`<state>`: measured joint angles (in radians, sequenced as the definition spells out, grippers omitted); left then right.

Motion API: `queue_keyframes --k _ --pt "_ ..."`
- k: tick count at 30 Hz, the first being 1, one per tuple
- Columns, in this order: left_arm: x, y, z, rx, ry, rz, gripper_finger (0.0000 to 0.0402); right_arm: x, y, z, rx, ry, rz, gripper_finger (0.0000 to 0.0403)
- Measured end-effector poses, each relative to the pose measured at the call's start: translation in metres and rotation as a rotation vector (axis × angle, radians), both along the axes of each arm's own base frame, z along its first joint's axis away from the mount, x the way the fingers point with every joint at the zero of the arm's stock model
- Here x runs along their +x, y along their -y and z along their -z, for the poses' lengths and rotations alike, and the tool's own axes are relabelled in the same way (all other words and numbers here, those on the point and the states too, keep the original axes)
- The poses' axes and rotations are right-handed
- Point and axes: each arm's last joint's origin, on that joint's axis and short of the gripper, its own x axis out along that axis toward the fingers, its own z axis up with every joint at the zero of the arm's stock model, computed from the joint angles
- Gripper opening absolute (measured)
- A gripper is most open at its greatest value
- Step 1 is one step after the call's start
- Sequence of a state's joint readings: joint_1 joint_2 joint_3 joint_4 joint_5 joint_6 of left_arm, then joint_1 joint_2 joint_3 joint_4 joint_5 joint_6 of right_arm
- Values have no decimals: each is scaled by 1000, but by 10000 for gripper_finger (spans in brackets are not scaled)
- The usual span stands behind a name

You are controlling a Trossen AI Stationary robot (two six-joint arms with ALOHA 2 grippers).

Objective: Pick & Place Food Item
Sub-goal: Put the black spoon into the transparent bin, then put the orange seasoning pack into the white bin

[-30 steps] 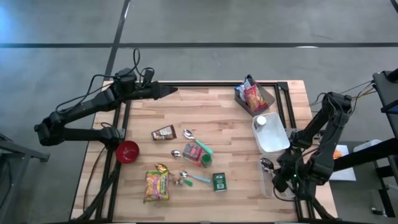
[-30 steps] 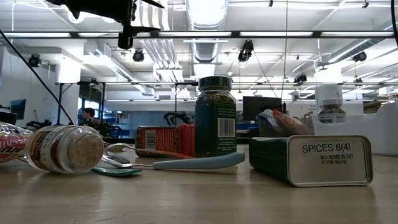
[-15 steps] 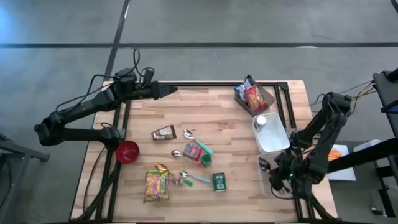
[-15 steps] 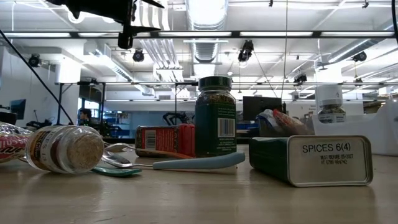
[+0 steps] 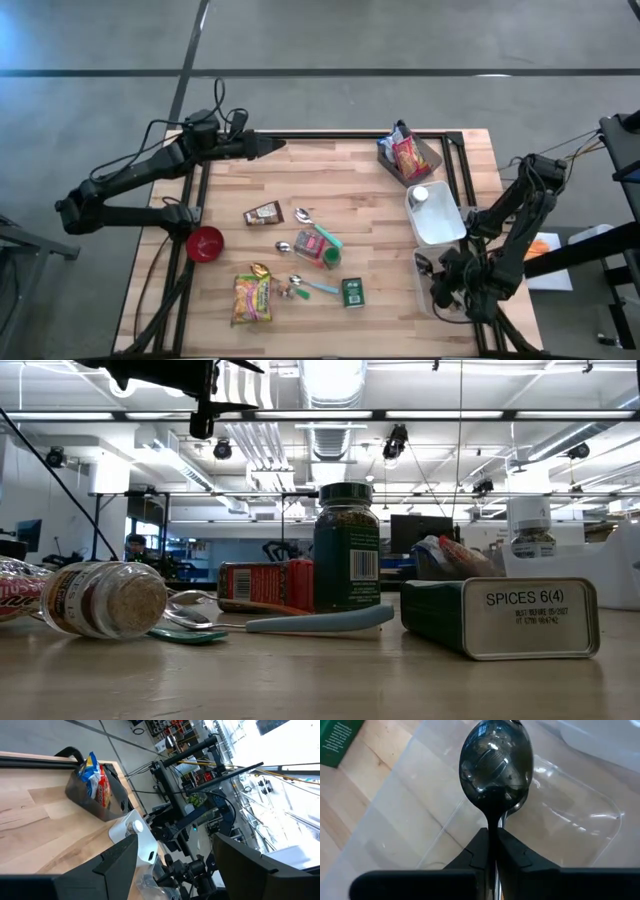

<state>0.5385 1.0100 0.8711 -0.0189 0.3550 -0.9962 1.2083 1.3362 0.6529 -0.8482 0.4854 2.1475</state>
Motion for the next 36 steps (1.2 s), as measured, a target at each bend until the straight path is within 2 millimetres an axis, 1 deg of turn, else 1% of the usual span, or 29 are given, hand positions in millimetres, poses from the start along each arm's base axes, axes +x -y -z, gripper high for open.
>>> queue_keyframes --k 3,11,14,16,21,26,29,32,36 --pt "0 0 0 0 0 0 257 1 -3 1 -2 -12 0 48" --pt "0 0 0 -1 0 0 257 3 -9 -3 8 -13 -6 173" --pt "0 0 0 -8 1 0 257 4 -12 -9 11 -10 -24 206" --pt "0 0 0 -12 1 -1 257 5 -16 -13 18 -6 -39 221" --pt "0 0 0 -27 4 0 257 8 -22 -32 5 -10 -65 235" --pt "0 0 1 -35 3 0 257 8 -23 -64 -75 -40 -78 236" --pt "0 1 2 -29 -17 10 257 9 -20 -84 -141 -25 -78 236" --pt "-2 2 11 -63 -101 22 257 11 -16 -100 -200 14 -59 237" --pt "-10 7 34 -160 -327 48 257 20 -11 -112 -238 27 -38 237"
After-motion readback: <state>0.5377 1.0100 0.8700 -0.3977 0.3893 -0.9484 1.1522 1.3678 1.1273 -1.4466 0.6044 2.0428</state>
